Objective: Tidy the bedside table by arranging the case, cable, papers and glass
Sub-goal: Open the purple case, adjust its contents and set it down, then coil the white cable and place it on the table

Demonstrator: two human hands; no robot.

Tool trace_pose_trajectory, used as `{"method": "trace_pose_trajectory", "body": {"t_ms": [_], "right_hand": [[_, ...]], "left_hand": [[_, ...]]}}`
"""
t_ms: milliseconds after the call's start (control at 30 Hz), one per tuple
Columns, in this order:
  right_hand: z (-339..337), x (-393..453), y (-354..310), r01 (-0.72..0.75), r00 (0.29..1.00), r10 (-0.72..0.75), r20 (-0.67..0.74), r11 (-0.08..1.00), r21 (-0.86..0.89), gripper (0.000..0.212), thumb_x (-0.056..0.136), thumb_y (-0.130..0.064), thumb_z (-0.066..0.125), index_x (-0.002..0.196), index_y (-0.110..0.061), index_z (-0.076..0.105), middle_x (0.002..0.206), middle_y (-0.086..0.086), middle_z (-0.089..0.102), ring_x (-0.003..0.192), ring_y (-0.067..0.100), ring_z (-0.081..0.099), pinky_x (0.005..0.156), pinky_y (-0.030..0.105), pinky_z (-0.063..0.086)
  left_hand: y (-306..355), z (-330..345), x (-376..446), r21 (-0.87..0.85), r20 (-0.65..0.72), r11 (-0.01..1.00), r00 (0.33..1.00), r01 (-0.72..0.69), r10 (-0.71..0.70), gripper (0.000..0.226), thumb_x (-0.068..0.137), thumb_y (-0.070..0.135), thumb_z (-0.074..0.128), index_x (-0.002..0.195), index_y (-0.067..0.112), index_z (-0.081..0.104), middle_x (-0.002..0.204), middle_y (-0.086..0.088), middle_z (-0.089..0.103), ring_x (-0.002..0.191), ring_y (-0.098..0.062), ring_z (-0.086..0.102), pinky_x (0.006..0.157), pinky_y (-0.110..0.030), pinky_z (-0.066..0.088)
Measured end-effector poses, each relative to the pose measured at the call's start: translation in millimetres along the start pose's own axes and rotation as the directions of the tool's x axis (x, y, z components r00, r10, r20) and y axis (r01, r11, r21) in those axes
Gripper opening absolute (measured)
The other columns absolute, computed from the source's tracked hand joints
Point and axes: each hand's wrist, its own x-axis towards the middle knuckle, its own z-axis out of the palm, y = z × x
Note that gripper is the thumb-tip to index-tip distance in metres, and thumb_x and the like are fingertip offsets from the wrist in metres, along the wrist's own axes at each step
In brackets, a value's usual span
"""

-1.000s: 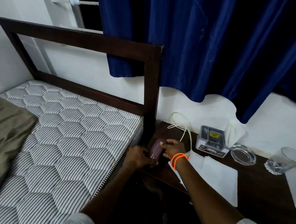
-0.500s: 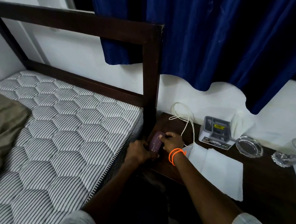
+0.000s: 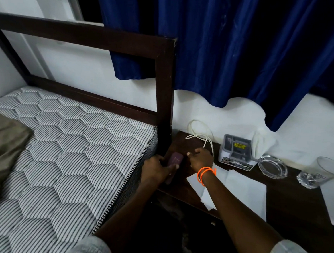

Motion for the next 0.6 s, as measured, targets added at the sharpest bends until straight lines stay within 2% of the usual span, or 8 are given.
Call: {"method": "trace_pose_trajectory", "body": {"t_ms": [67, 133, 233, 300, 367, 467, 600], "right_hand": [[-10.7, 0.8, -0.8, 0.041, 0.997, -0.048, -0.058, 0.991, -0.126, 0.037, 0.088, -0.025, 0.07, 0.116, 0.0, 0.068, 0.12, 0.018, 0.07, 0.117, 0.032, 0.063, 0.1, 0.031, 0.042], [-17.9, 3.7, -0.9, 0.073, 0.992, -0.09, -0.087, 0.979, -0.188, 0.032, 0.089, -0.02, 0.067, 0.113, 0.001, 0.069, 0.12, 0.02, 0.069, 0.118, 0.033, 0.061, 0.098, 0.032, 0.042], [-23.2, 10.6, -1.9, 0.072, 0.987, -0.107, -0.121, 0.962, -0.265, 0.027, 0.089, -0.015, 0.061, 0.111, -0.001, 0.068, 0.119, 0.02, 0.069, 0.116, 0.036, 0.062, 0.095, 0.035, 0.047], [-24.2, 18.1, -1.5, 0.065, 0.987, -0.107, -0.119, 0.948, -0.313, 0.029, 0.089, -0.013, 0.057, 0.114, -0.002, 0.067, 0.119, 0.021, 0.068, 0.115, 0.037, 0.063, 0.094, 0.037, 0.049], [-23.7, 25.9, 0.6, 0.058, 0.99, -0.098, -0.102, 0.938, -0.342, 0.03, 0.089, -0.015, 0.057, 0.115, -0.002, 0.065, 0.119, 0.021, 0.068, 0.115, 0.037, 0.064, 0.094, 0.038, 0.05], [-21.1, 37.6, 7.4, 0.023, 0.995, -0.057, -0.079, 0.929, -0.37, 0.033, 0.091, -0.022, 0.061, 0.118, -0.003, 0.064, 0.122, 0.02, 0.067, 0.117, 0.036, 0.064, 0.096, 0.039, 0.051], [-18.8, 43.9, 18.4, -0.007, 0.996, -0.028, -0.088, 0.926, -0.378, 0.028, 0.094, -0.012, 0.051, 0.116, -0.002, 0.065, 0.122, 0.021, 0.067, 0.116, 0.038, 0.064, 0.095, 0.04, 0.051]], "left_hand": [[12.8, 4.0, 5.1, -0.032, -0.024, 0.996, 0.997, -0.078, 0.077, 0.051, 0.072, 0.062, 0.079, 0.097, 0.018, 0.075, 0.087, -0.001, 0.078, 0.085, -0.018, 0.073, 0.08, -0.029, 0.057], [29.7, 11.8, 13.0, -0.052, -0.017, 0.988, 0.99, -0.143, 0.143, 0.036, 0.08, 0.047, 0.08, 0.099, 0.016, 0.077, 0.092, -0.003, 0.079, 0.088, -0.017, 0.073, 0.076, -0.021, 0.049], [56.5, 26.4, 27.8, -0.055, 0.067, 0.98, 0.979, -0.19, 0.193, 0.026, 0.085, 0.023, 0.079, 0.108, 0.012, 0.078, 0.105, -0.007, 0.079, 0.099, -0.021, 0.074, 0.087, -0.024, 0.054], [70.2, 38.0, 39.3, -0.01, 0.115, 0.973, 0.966, -0.232, 0.232, 0.025, 0.085, 0.012, 0.073, 0.109, 0.012, 0.079, 0.109, -0.009, 0.078, 0.105, -0.025, 0.073, 0.094, -0.034, 0.056], [79.7, 48.0, 49.3, 0.036, 0.138, 0.962, 0.954, -0.272, 0.265, 0.028, 0.083, 0.008, 0.067, 0.107, 0.015, 0.08, 0.111, -0.008, 0.078, 0.107, -0.027, 0.072, 0.094, -0.037, 0.055], [88.3, 63.5, 62.8, 0.083, 0.156, 0.945, 0.941, -0.315, 0.3, 0.031, 0.082, 0.008, 0.065, 0.106, 0.019, 0.081, 0.109, -0.006, 0.079, 0.107, -0.027, 0.072, 0.094, -0.036, 0.056], [88.8, 76.5, 71.2, 0.102, 0.19, 0.942, 0.936, -0.32, 0.297, 0.041, 0.082, 0.004, 0.062, 0.115, 0.022, 0.078, 0.12, -0.003, 0.076, 0.116, -0.022, 0.068, 0.103, -0.031, 0.051]]}}
